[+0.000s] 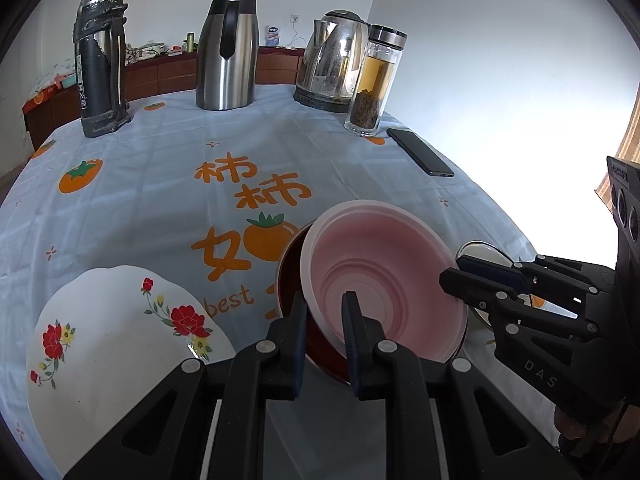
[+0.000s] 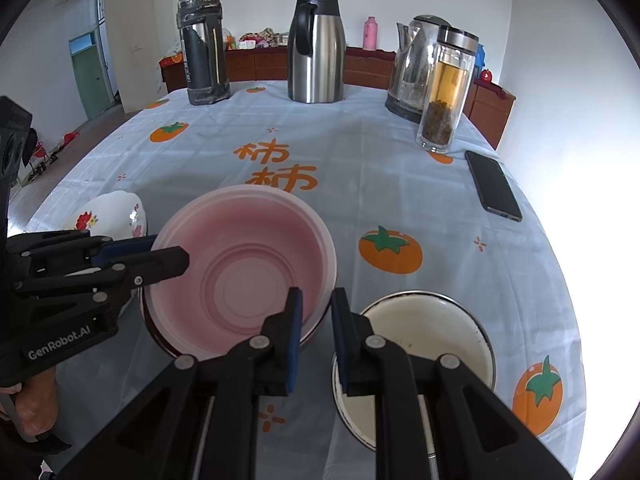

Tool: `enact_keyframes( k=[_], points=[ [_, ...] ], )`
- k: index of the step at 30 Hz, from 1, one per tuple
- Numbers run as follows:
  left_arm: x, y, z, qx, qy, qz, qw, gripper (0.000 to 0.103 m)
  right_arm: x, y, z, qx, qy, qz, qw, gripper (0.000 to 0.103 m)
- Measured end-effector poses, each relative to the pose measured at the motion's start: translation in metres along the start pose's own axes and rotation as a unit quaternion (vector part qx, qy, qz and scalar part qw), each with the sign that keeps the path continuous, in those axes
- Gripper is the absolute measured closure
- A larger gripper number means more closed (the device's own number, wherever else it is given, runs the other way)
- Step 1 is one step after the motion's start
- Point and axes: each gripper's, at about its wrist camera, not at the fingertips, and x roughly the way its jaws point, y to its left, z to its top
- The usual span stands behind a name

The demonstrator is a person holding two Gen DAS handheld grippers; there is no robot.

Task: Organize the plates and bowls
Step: 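Lower the pink plastic bowl into the red-rimmed bowl with the left tool, then open the left tool to release the pink plastic bowl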

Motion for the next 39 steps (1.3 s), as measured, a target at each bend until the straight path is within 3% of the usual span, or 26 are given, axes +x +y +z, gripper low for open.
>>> enact_keyframes(
  k=[18, 26, 39],
  points=[
    [-0.0004, 0.0081, 0.0001, -0.02, 0.008, -0.03, 0.9993, 0.084, 0.0053, 0.0004, 0.0056, -0.008, 0.013, 0.003, 1.0, 0.086],
    [-0.0011, 0.0072, -0.001, -0.015, 0.006, -0.023, 0.9996, 0.084, 0.0067, 0.0032, 0.0061, -0.018, 0.02, 0.011, 1.0, 0.08],
    [-0.0015, 0.0075, -0.0013, -0.009, 0.003, -0.023, 0.9997, 0.08, 0.0092, 0.0051, 0.0027, -0.018, 0.022, 0.015, 0.999, 0.08]
  ],
)
